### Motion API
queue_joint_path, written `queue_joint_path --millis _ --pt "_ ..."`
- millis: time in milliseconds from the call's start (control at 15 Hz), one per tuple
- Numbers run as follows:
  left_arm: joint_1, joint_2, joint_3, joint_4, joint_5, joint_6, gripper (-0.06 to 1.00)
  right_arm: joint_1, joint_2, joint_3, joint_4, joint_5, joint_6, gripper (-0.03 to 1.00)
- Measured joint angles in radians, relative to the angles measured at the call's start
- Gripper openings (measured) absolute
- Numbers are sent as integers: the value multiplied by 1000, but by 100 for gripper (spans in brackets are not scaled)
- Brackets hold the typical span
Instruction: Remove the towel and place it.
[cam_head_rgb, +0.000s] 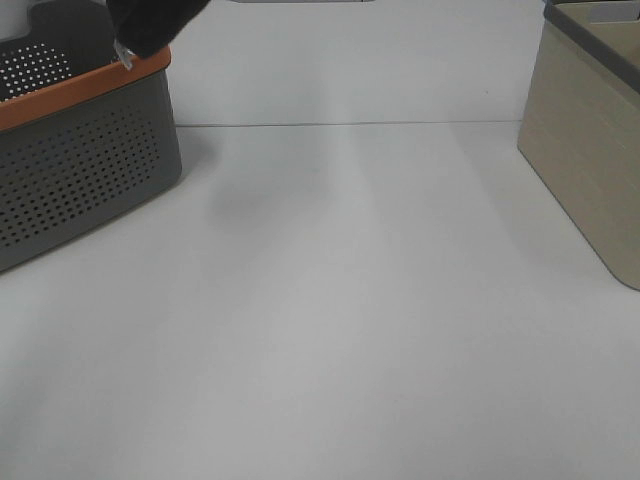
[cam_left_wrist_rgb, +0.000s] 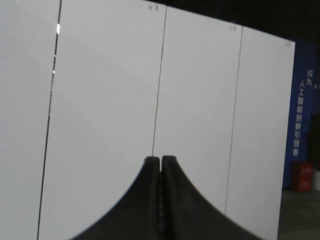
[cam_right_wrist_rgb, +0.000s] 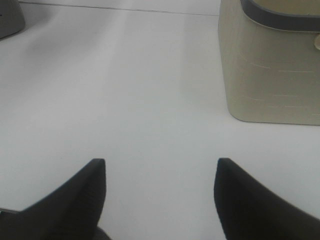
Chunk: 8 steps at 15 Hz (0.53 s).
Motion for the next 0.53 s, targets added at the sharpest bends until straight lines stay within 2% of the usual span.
queue_joint_path --millis 200,400,533 --pt "-104 87 5 38 157 0 0 0 0 0 0 0 0 63" --pt "-155 126 41 57 226 -7 0 0 0 0 0 0 1 63" --pt "-168 128 102 99 258 -79 0 0 0 0 0 0 1 63"
